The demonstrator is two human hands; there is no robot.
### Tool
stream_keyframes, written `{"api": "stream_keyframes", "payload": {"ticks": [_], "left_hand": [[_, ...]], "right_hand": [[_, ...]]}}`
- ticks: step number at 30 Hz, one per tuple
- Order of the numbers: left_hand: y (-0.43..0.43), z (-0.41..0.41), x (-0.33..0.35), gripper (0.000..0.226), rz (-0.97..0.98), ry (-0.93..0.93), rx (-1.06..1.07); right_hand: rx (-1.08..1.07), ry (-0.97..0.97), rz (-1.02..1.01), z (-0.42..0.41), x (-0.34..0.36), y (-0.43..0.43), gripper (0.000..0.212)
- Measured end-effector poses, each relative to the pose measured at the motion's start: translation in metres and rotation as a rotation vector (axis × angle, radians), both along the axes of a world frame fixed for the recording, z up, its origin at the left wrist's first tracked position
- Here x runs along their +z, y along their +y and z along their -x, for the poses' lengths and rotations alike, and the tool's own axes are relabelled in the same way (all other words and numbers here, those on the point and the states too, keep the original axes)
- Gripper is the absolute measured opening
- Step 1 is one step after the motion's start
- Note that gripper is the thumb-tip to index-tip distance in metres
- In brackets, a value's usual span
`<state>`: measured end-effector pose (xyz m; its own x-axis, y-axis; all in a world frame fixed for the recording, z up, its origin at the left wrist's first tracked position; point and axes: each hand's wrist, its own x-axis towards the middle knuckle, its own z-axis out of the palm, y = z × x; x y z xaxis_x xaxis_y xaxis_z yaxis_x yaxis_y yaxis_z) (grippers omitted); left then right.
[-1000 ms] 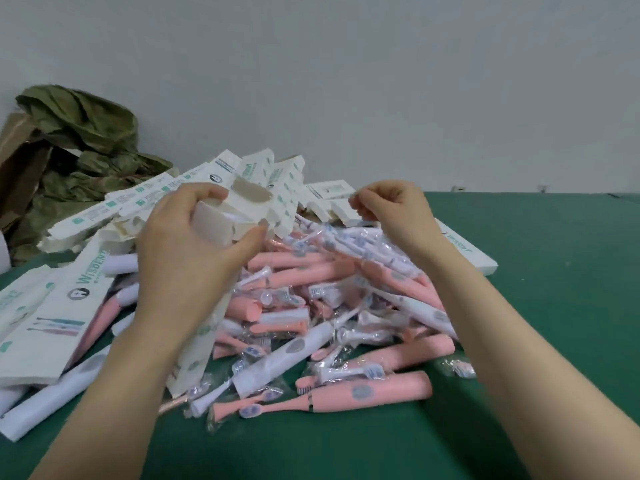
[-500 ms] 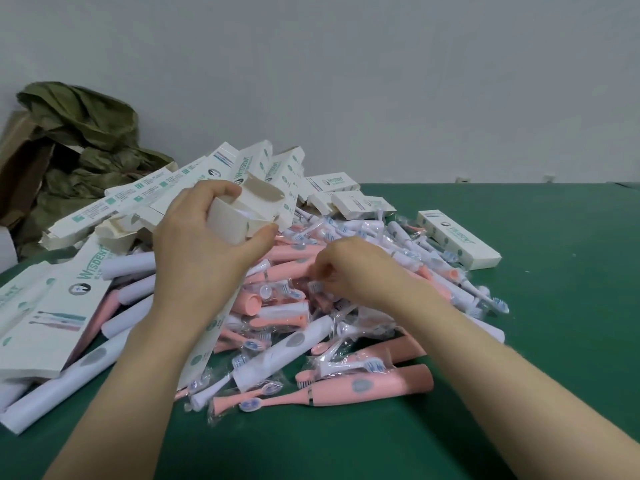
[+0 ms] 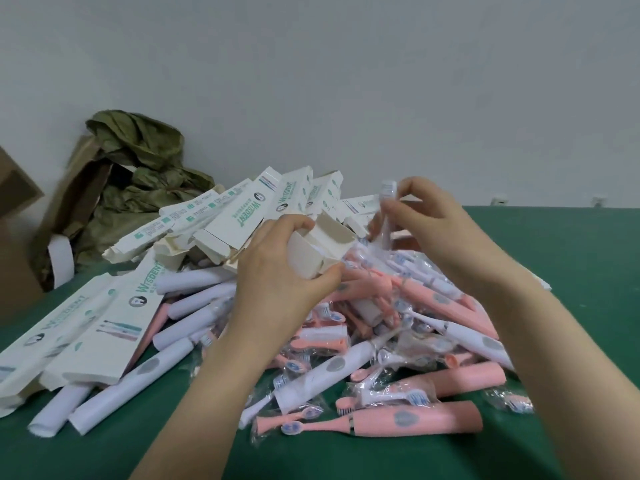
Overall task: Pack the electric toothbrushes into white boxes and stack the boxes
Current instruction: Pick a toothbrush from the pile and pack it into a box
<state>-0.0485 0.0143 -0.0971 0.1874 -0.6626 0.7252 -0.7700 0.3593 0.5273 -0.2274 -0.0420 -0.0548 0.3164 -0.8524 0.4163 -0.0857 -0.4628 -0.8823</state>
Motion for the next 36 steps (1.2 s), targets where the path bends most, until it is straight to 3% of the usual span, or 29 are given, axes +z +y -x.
{"api": "stream_keyframes", "payload": {"ticks": [3, 5, 8, 10, 15, 19, 23, 27, 30, 34, 36], "left_hand": [[-0.001, -0.001, 0.0, 0.053, 0.005, 0.021, -0.01], [-0.001, 0.0, -0.001, 0.055, 0.001, 0.053, -0.016], [-0.002, 0.001, -0.002, 0.057, -0.005, 0.085, -0.015], [-0.004, 0.001, -0.003, 0.059, -0.021, 0.094, -0.022], [-0.005, 0.004, -0.003, 0.063, -0.012, 0.059, -0.012], [-0.004, 0.004, -0.003, 0.063, 0.004, 0.048, 0.001], [-0.004, 0.005, -0.003, 0.064, 0.008, 0.045, -0.009], [-0.004, 0.002, -0.003, 0.063, 0.002, 0.07, 0.009], [-0.001, 0.001, -0.003, 0.063, -0.003, 0.058, -0.001], [0.001, 0.004, -0.003, 0.064, -0.004, 0.033, -0.025], [-0.002, 0.006, -0.002, 0.063, -0.031, 0.046, -0.033]], "right_hand": [[0.166, -0.406, 0.011, -0.009, 0.019, 0.015, 0.012], [0.23, -0.528, 0.005, -0.022, 0.026, 0.023, 0.011], [-0.025, -0.343, 0.062, -0.046, 0.02, 0.032, 0.008], [-0.181, -0.196, 0.159, -0.056, 0.011, 0.034, 0.019], [-0.365, 0.014, 0.36, -0.058, 0.0, 0.031, 0.022], [-0.289, -0.069, 0.175, -0.054, 0.001, 0.024, 0.011], [-0.145, -0.215, 0.063, -0.052, 0.002, 0.02, 0.014], [-0.12, -0.042, 0.145, -0.051, -0.001, 0.016, 0.013], [0.007, -0.037, 0.033, -0.04, 0.006, 0.009, 0.018], [0.078, 0.082, -0.057, -0.037, 0.01, 0.005, 0.008], [0.02, 0.233, 0.042, -0.042, 0.007, 0.008, 0.01]]}}
